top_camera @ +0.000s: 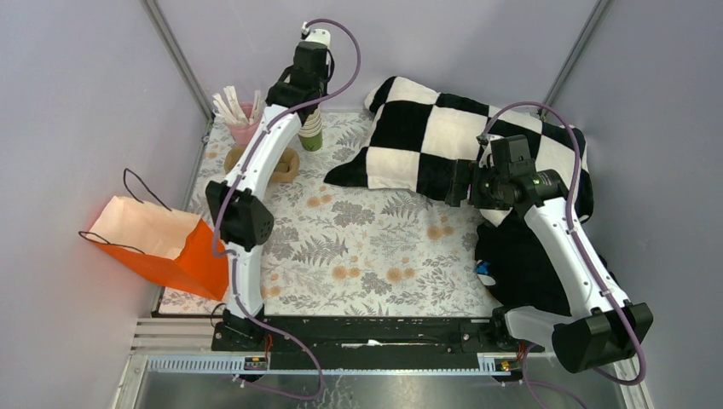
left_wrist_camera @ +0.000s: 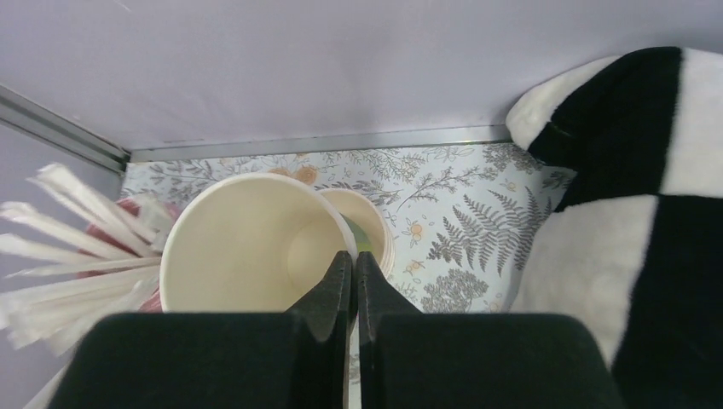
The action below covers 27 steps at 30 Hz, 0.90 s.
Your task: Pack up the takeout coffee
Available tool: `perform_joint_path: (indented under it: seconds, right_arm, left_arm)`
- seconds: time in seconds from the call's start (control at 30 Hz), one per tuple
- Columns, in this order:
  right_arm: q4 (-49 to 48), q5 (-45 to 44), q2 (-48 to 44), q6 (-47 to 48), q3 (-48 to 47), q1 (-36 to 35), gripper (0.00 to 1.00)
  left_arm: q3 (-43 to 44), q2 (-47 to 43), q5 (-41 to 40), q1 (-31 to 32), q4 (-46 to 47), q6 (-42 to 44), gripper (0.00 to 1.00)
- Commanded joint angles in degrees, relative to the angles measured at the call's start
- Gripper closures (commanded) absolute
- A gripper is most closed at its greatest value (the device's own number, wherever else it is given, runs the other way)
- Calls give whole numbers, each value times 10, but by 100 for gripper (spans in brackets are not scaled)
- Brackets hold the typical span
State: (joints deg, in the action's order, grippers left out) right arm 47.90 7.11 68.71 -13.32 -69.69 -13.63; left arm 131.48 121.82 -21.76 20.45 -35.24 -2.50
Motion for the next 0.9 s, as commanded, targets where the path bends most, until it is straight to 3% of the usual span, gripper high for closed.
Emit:
perform_joint_path:
  seconds: [0.0,0.17,0.23,0.43,0.63,0.87]
  right_arm:
    - [-6,23,-26,0,-16,-4,0]
    - [-22,53,-43,-17,10,-4,0]
    - [-27,58,-55,-22,22,-4,0]
    - [-22,35,-110,-23,52,-3,0]
    - [4,15,-177,-35,73,-4,0]
    - [41,-22,-228,-28,69,-4,0]
  left_arm:
    - [-37,-121,-72,44,5,21,100]
    - [-146,-232,-88,102,-70,-24,100]
    - [-234,-282,-74,134,-89,-59,100]
    - [-433,-390,-89,314,-81,-195,100]
    - [-531,-356,-133,478,11,-270,100]
    - [-535,-261,-131,510,93,-224,100]
